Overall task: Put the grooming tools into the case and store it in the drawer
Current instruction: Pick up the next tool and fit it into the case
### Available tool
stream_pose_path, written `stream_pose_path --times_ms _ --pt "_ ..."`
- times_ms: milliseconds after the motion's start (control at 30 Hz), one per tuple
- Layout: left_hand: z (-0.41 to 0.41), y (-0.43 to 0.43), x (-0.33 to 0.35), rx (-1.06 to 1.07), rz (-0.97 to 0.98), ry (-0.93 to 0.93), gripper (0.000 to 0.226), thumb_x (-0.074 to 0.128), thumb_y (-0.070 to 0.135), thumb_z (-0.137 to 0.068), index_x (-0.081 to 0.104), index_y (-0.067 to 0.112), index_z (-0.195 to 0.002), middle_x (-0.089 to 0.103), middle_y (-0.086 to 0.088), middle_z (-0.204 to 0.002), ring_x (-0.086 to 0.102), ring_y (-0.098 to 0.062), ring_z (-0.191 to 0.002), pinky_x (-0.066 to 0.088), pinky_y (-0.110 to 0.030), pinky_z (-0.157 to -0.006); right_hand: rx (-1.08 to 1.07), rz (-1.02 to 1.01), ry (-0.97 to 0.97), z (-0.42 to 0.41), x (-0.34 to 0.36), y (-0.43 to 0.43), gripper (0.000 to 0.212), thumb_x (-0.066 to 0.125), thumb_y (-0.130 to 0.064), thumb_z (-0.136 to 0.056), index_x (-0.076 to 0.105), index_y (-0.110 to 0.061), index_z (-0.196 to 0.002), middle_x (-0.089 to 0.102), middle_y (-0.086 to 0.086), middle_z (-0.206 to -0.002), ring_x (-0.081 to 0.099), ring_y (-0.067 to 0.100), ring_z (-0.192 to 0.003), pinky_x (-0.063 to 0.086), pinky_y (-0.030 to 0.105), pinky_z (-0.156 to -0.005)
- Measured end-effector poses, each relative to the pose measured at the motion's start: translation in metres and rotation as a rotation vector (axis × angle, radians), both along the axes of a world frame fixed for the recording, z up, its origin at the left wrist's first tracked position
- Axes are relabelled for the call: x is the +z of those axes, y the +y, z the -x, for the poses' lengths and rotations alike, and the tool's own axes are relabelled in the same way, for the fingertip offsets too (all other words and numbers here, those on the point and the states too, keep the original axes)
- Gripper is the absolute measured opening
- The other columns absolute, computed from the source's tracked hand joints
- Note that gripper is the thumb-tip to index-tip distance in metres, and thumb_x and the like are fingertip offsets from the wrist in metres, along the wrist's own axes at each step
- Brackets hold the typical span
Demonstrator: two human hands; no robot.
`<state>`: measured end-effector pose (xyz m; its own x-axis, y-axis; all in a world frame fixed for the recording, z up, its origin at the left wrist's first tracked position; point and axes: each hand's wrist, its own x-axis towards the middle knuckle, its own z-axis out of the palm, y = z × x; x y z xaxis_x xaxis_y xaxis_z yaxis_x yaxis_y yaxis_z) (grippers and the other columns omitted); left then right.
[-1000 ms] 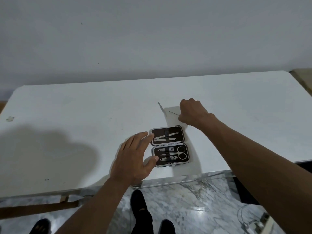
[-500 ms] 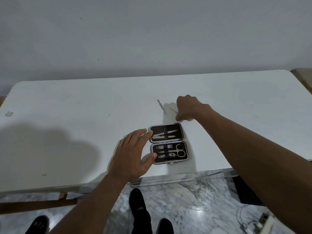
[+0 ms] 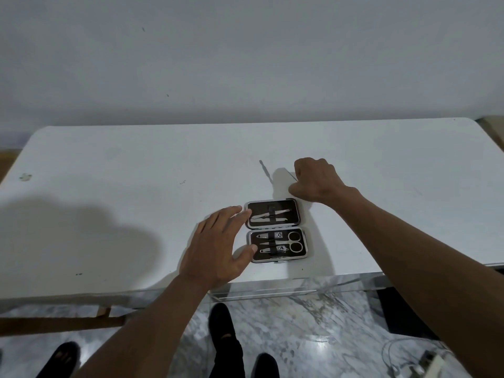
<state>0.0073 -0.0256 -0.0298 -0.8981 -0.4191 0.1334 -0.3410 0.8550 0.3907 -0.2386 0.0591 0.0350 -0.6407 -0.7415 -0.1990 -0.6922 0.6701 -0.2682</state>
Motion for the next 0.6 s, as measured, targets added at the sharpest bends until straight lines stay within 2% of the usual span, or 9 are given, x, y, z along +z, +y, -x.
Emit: stream_pose_path --times_ms 200,367,467,600 --pt "0.000 0.000 0.000 0.004 -0.001 -0.016 0.067 0.047 0.058 -0.084 0.041 0.028 -0.144 0.044 0.006 -0.147 0.039 -0.016 -0.135 0.037 -0.039 -0.107 -0.036 0.229 -0.219 -0.014 0.013 0.026 0.026 0.060 -0.007 -0.075 0.058 -0.018 -0.098 0.068 -0.002 -0.078 0.059 0.015 -0.070 0.041 0.024 -0.056" --pt "-0.001 0.001 0.001 0.004 -0.004 -0.028 0.067 0.044 0.059 -0.085 0.041 0.028 -0.144 0.043 0.006 -0.147 0.038 -0.016 -0.136 0.037 -0.040 -0.108 0.015 0.235 -0.260 -0.033 0.010 0.033 0.022 0.060 -0.006 -0.078 0.065 -0.013 -0.099 0.069 0.002 -0.088 0.061 0.017 -0.075 0.042 0.020 -0.056" --pt "0.000 0.001 0.001 0.001 -0.007 -0.034 0.067 0.043 0.059 -0.085 0.040 0.028 -0.144 0.043 0.005 -0.148 0.038 -0.016 -0.136 0.037 -0.040 -0.108 0.010 0.239 -0.241 -0.040 0.008 0.033 0.021 0.058 -0.005 -0.080 0.066 -0.012 -0.099 0.067 0.002 -0.086 0.059 0.020 -0.078 0.043 0.025 -0.065" --pt "0.001 0.001 0.001 0.000 -0.009 -0.033 0.067 0.043 0.059 -0.085 0.041 0.027 -0.143 0.043 0.004 -0.148 0.039 -0.018 -0.136 0.037 -0.042 -0.108 0.052 0.171 -0.249 -0.041 0.010 0.032 0.020 0.057 -0.006 -0.078 0.064 -0.015 -0.096 0.065 -0.002 -0.080 0.059 0.019 -0.077 0.043 0.024 -0.061"
